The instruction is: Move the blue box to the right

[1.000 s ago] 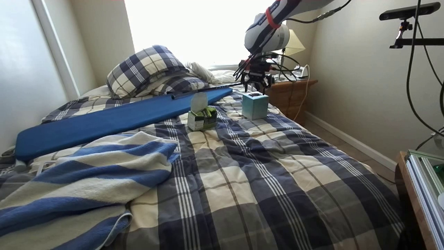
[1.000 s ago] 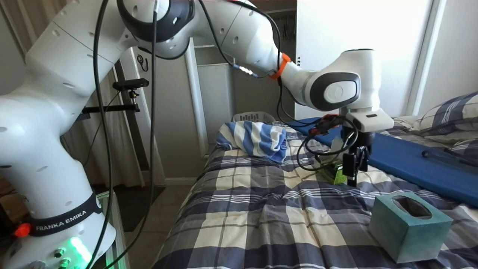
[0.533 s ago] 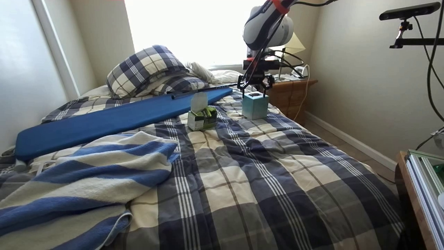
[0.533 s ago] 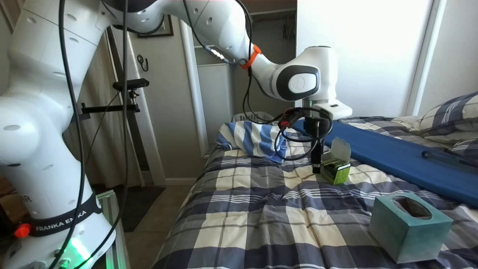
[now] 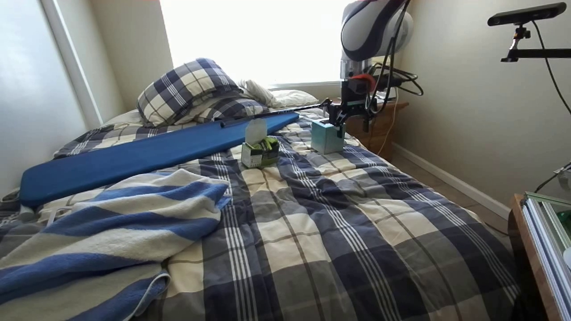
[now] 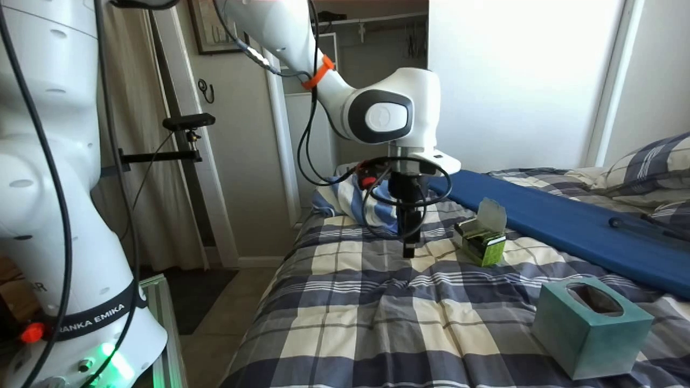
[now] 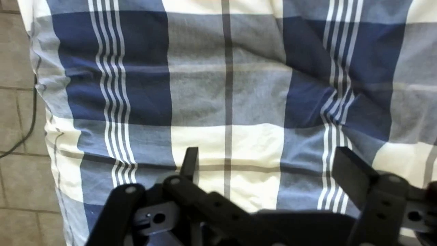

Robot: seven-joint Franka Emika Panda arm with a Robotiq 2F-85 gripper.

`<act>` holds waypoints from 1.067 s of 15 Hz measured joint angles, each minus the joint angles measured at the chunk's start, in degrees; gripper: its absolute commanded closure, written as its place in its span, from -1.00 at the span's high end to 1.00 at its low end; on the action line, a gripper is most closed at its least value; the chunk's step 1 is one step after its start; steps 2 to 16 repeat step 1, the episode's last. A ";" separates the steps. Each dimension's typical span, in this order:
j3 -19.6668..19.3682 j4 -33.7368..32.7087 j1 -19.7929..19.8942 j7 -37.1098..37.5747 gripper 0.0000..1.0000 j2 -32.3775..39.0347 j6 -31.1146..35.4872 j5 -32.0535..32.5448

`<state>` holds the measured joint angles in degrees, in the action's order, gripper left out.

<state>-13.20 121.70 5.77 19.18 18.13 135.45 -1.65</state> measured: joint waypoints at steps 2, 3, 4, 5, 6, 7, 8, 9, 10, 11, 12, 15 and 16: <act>0.02 1.17 -0.05 -0.47 1.00 -1.06 0.11 0.20; 0.02 1.17 -0.05 -0.47 1.00 -1.06 0.11 0.20; 0.02 1.17 -0.05 -0.47 1.00 -1.06 0.11 0.20; 0.02 1.17 -0.05 -0.47 1.00 -1.06 0.11 0.20; 0.02 1.17 -0.05 -0.47 1.00 -1.06 0.11 0.20; 0.02 1.17 -0.05 -0.47 1.00 -1.06 0.11 0.20; 0.02 1.17 -0.05 -0.47 1.00 -1.06 0.11 0.20; 0.02 1.17 -0.05 -0.47 1.00 -1.06 0.11 0.20; 0.02 1.17 -0.05 -0.47 1.00 -1.06 0.11 0.20; 0.02 1.17 -0.05 -0.47 1.00 -1.06 0.11 0.20; 0.02 1.17 -0.05 -0.47 1.00 -1.06 0.11 0.20; 0.02 1.17 -0.05 -0.47 1.00 -1.06 0.11 0.20; 0.02 1.17 -0.05 -0.47 1.00 -1.06 0.11 0.20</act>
